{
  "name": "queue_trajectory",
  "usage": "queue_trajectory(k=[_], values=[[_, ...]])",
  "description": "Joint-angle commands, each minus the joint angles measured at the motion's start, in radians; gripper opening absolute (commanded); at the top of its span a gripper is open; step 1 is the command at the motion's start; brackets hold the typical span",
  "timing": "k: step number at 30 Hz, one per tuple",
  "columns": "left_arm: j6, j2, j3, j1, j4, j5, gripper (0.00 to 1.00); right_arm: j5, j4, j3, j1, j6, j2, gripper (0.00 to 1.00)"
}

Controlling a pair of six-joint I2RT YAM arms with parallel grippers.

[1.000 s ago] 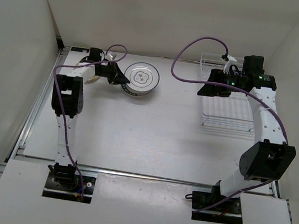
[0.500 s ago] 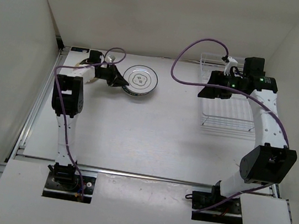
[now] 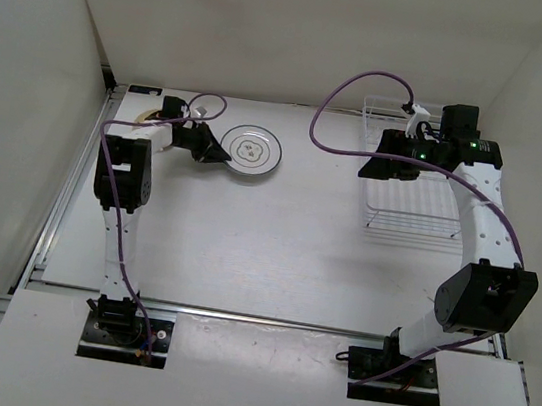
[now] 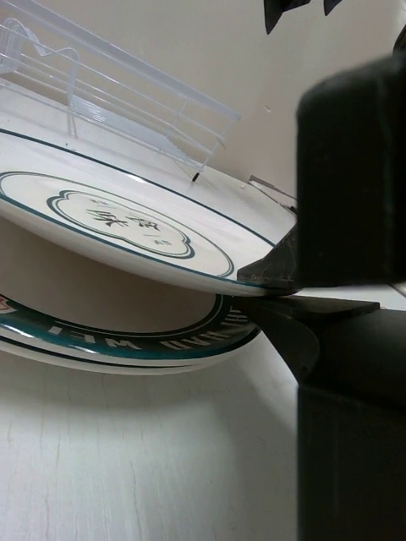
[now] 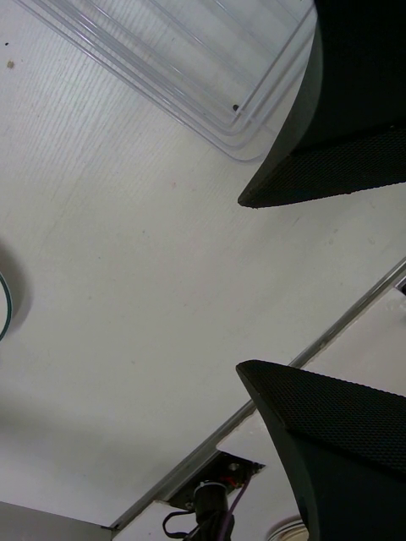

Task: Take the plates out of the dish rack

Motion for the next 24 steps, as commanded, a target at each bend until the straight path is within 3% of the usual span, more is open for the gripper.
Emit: queue_trajectory(k=[1, 4, 5, 6, 13, 24], values=[[0.021, -0.027, 0.014, 0.003, -0.001, -0.021, 0.21, -0.025, 0.019, 0.000, 0.000, -0.013, -0.040, 0.77], [0.030, -0.036, 0.024, 0.003, -0.011, -0.031, 0.28, -0.025, 0.019, 0.000, 0.000, -0.013, -0.040, 0.77], [0.041, -0.036, 0.024, 0.003, -0.011, -0.031, 0.33, -0.025, 0.019, 0.000, 0.000, -0.013, -0.040, 0.77], [0.041, -0.045, 0.024, 0.003, -0.020, -0.031, 0.45, -0.025, 0.019, 0.000, 0.000, -0.013, -0.040, 0.77], [0.097, -0.090, 0.046, 0.003, -0.075, -0.115, 0.79, -0.034, 0.028, 0.000, 0.000, -0.013, -0.040, 0.77], [0.211, -0.151, 0.133, 0.003, -0.184, -0.291, 0.84, -0.046, 0.037, 0.000, 0.000, -0.013, -0.040, 0.77]])
